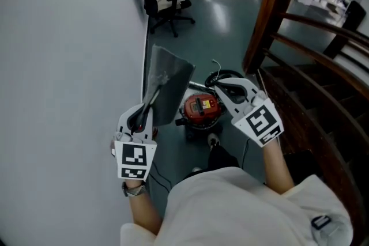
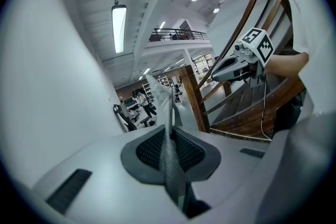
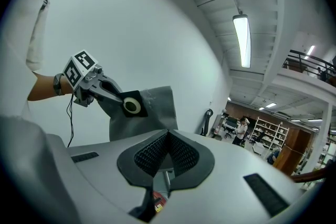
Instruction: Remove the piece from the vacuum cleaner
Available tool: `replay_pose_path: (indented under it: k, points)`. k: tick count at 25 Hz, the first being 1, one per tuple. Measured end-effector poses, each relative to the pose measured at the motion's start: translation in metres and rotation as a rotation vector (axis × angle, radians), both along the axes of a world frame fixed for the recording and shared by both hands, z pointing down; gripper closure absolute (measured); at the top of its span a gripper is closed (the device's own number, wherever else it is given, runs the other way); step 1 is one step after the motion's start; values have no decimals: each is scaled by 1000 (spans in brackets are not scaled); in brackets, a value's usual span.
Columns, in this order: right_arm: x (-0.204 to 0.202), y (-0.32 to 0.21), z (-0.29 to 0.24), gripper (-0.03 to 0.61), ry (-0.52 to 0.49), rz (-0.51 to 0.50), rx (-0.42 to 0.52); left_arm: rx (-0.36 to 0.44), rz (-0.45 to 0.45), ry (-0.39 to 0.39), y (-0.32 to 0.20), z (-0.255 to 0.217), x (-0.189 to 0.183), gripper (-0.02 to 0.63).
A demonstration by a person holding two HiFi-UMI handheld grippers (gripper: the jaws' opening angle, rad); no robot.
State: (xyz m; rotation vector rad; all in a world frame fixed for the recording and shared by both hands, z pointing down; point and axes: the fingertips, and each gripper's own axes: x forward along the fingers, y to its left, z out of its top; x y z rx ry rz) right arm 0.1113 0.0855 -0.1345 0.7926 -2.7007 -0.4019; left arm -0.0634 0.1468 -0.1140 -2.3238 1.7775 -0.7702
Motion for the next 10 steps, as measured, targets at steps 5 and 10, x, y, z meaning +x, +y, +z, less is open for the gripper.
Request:
replay_pose_path:
  k: [5, 10]
  points:
    - [2, 1, 2, 551, -5, 0, -6, -5, -5, 3, 2, 1, 1, 584]
    - [4, 1, 5, 551, -3, -1, -10, -11, -14, 11, 2, 6, 2, 584]
